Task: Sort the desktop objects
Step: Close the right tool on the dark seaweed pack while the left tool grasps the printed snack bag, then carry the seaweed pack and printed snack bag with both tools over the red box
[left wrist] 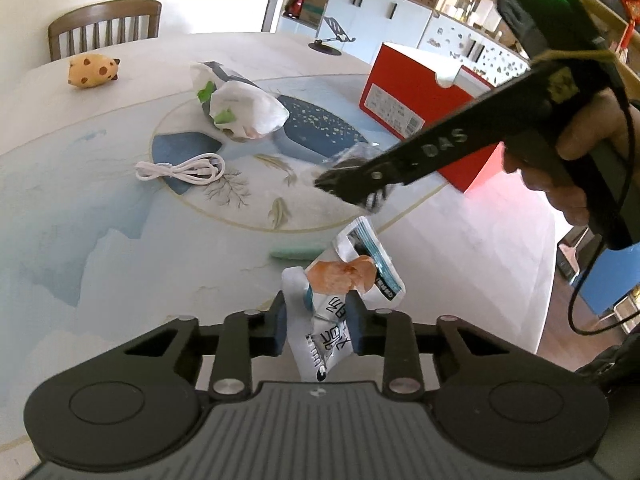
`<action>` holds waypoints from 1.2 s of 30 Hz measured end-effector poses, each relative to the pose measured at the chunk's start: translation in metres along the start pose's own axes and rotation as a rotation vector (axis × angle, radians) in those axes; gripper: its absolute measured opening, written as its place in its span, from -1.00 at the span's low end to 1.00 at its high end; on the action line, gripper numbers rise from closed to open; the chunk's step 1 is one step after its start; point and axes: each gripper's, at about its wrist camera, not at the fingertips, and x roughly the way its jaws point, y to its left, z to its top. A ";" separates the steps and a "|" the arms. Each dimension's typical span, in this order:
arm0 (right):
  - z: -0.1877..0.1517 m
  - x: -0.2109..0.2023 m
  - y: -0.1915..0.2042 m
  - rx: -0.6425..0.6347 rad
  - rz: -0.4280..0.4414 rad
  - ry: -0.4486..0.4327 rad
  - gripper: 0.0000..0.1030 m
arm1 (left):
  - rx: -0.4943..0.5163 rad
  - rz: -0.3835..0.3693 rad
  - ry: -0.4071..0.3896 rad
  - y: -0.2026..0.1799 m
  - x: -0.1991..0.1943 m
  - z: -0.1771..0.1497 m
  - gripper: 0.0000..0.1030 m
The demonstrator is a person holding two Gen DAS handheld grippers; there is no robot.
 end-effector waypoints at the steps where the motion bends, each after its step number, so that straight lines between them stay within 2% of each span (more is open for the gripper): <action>1: -0.001 -0.003 0.000 0.000 0.000 -0.002 -0.21 | -0.004 -0.001 -0.001 0.000 0.000 0.000 -0.53; 6: -0.013 -0.021 -0.004 0.007 -0.003 -0.011 -0.22 | -0.026 -0.019 -0.018 -0.001 -0.006 -0.001 -0.72; 8: -0.019 -0.028 -0.007 0.012 -0.005 -0.016 -0.22 | -0.041 -0.030 -0.028 -0.002 -0.009 -0.001 -0.92; 21: -0.048 -0.069 -0.024 0.075 -0.014 -0.051 -0.22 | -0.054 -0.029 -0.061 -0.020 -0.030 0.009 -0.95; 27: -0.054 -0.085 -0.029 0.074 -0.012 -0.069 -0.22 | -0.041 -0.066 -0.081 -0.033 -0.040 0.016 -0.95; 36: -0.057 -0.112 -0.047 0.084 -0.024 -0.116 -0.22 | -0.012 -0.086 -0.126 -0.056 -0.046 0.046 -0.95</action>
